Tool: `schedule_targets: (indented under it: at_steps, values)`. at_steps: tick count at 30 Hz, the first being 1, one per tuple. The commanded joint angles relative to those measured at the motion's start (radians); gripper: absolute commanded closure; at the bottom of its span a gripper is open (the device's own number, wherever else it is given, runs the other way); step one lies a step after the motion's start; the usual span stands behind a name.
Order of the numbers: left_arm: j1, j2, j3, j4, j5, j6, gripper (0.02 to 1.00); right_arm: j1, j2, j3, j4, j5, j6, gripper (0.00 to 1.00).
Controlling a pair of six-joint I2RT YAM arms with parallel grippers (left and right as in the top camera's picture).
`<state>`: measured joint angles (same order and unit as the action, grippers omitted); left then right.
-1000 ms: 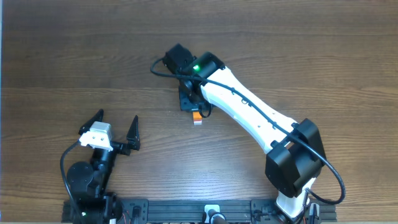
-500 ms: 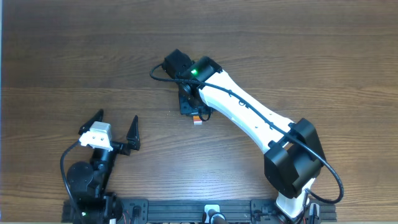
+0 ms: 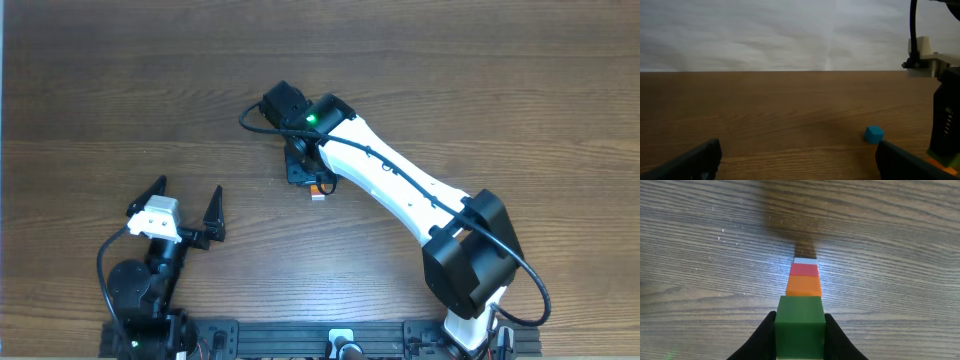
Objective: Stack Cubes
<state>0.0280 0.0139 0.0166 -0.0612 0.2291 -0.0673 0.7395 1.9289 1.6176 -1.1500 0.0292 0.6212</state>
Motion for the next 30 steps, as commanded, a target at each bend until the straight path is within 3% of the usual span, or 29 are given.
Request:
schedule_targets:
  at_steps: [1, 30]
  values:
    - [-0.005, -0.008, -0.011, 0.006, 0.006, 0.019, 0.018, 0.008, -0.012, -0.012, 0.005, 0.006, 0.003, 0.991]
    - [-0.005, -0.008, -0.011, 0.006, 0.006, 0.019, 0.020, 0.008, -0.012, -0.049, 0.035, 0.002, 0.014, 0.989]
